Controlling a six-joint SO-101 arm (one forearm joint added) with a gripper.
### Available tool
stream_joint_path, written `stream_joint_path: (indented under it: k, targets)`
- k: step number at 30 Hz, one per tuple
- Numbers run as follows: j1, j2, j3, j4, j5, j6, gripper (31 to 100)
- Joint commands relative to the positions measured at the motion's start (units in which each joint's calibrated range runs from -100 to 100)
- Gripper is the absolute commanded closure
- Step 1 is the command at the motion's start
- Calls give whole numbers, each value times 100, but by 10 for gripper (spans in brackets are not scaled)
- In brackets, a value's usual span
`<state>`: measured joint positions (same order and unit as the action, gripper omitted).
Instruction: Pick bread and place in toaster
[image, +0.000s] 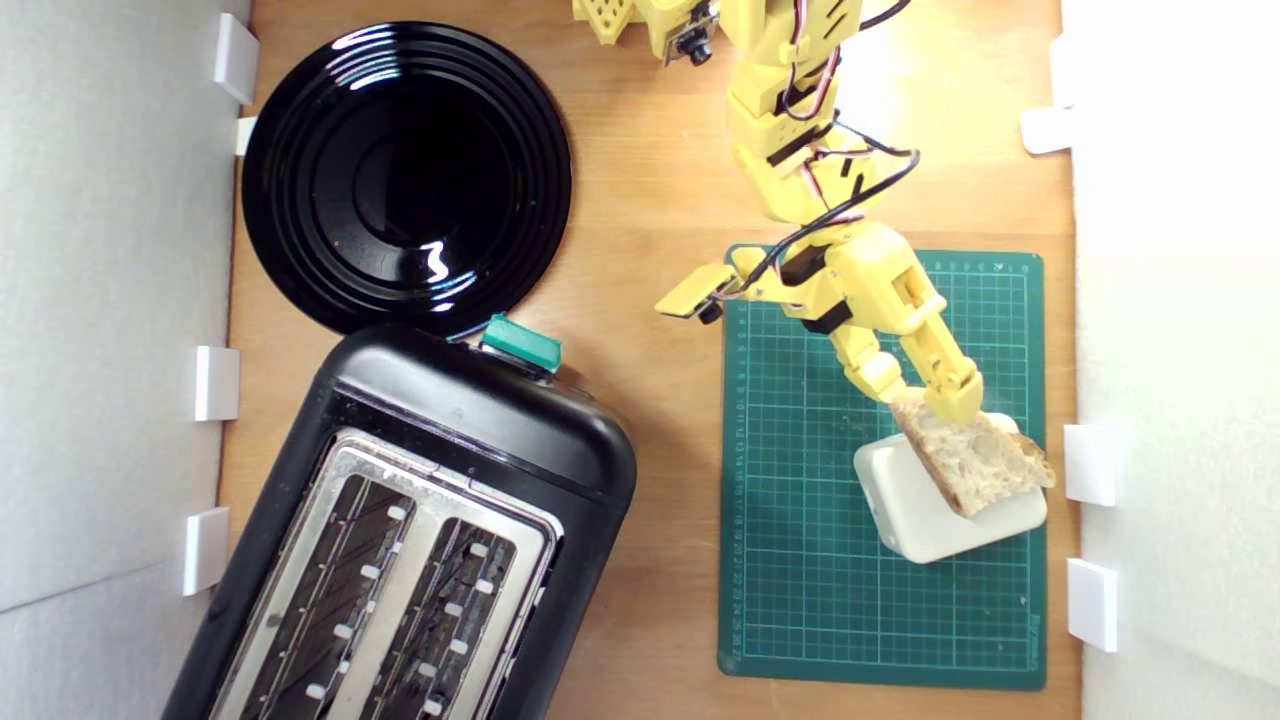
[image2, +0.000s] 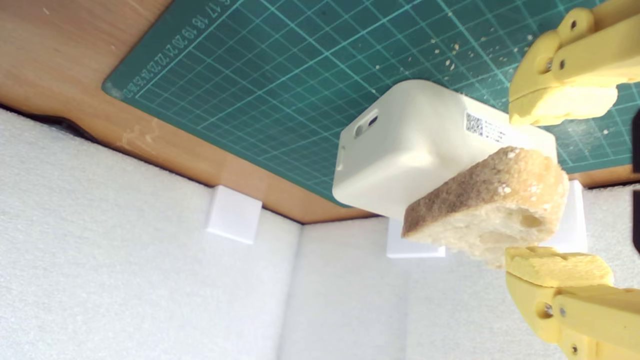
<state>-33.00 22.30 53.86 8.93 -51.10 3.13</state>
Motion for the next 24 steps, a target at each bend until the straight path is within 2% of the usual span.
stream_joint_path:
  k: [1,24]
  targets:
    - [-85,-84,-270,14,-188,24,453]
    - [-77,91,-606,5,-180,30,454]
